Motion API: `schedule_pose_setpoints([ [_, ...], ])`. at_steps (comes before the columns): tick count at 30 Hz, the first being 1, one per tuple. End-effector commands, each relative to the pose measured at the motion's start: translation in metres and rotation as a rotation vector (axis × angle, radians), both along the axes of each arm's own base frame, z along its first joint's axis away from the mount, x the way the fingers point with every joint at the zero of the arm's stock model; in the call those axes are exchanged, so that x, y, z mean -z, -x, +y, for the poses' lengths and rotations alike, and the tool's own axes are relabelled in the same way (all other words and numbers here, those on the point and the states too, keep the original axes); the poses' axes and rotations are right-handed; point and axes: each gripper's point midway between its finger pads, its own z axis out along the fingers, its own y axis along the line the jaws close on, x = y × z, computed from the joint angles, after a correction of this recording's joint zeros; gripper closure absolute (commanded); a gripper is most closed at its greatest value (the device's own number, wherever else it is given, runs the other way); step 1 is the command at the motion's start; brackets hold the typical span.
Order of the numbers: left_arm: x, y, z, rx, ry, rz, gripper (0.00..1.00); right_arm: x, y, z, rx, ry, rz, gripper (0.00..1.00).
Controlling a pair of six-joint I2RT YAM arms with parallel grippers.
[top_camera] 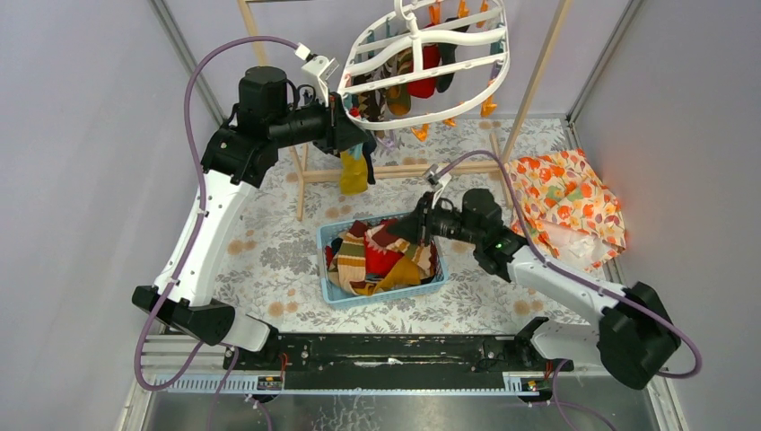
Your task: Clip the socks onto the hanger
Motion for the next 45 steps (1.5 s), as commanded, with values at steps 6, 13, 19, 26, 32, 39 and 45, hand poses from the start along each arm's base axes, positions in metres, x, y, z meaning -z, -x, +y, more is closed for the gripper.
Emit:
schedule_pose_setpoints([
  [6,0.002,0.006,0.003,0.018,-0.016,0.006,0.98,0.053,-0.005,0.004,0.028,0.001,0.119,0.67],
  [13,0.002,0.005,0.003,0.018,-0.016,0.006,0.98,0.059,-0.006,-0.007,0.05,0.079,0.063,0.38],
  [19,0.002,0.003,0.002,0.019,-0.012,0.011,0.98,0.059,-0.006,-0.016,0.058,0.145,0.008,0.19],
  [26,0.0,0.004,0.003,0.019,-0.012,0.003,0.98,0.034,-0.01,-0.04,0.161,0.166,-0.133,0.17],
  [32,0.0,0.004,0.002,0.019,-0.009,0.006,0.98,0.039,0.009,-0.034,0.059,0.181,-0.129,0.15],
  [39,-0.001,0.004,0.002,0.021,-0.008,0.005,0.98,0.048,0.021,-0.019,0.02,0.237,-0.18,0.24],
  [45,-0.001,0.005,0.002,0.028,-0.013,0.009,0.98,0.05,0.017,-0.004,-0.04,0.238,-0.199,0.29],
])
